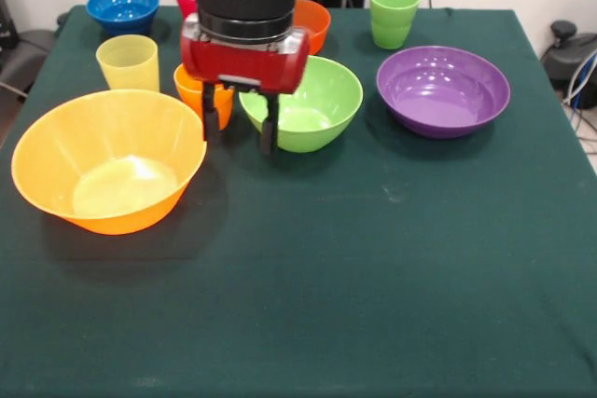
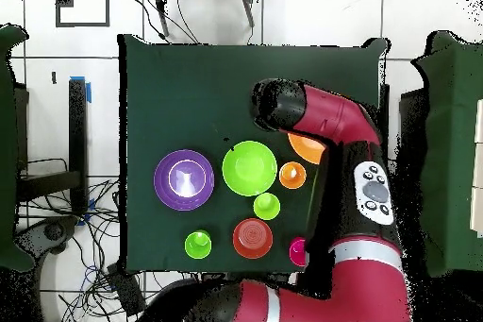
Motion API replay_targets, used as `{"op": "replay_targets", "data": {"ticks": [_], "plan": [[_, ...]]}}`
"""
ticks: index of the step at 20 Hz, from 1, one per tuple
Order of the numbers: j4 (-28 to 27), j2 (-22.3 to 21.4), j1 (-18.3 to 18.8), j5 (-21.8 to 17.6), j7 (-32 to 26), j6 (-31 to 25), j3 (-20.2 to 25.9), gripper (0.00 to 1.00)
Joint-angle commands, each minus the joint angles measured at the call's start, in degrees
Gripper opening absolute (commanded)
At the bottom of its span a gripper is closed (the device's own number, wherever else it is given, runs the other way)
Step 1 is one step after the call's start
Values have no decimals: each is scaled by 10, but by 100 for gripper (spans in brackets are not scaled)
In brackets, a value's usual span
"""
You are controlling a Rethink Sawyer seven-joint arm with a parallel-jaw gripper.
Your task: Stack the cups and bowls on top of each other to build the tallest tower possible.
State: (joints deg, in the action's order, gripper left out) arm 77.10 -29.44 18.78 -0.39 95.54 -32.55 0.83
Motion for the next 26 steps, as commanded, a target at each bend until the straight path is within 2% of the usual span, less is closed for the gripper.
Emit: {"op": "replay_targets", "data": {"ticks": [1,6,17,26], "plan": [[-9,24,31,-60,-104,-50,74,100],[-6,23,61,-73,-130,-73,85,100],[7,18,147,-128,-186,-93,140,100],[-3,38,202,-176,-219,-100,185,100]]}}
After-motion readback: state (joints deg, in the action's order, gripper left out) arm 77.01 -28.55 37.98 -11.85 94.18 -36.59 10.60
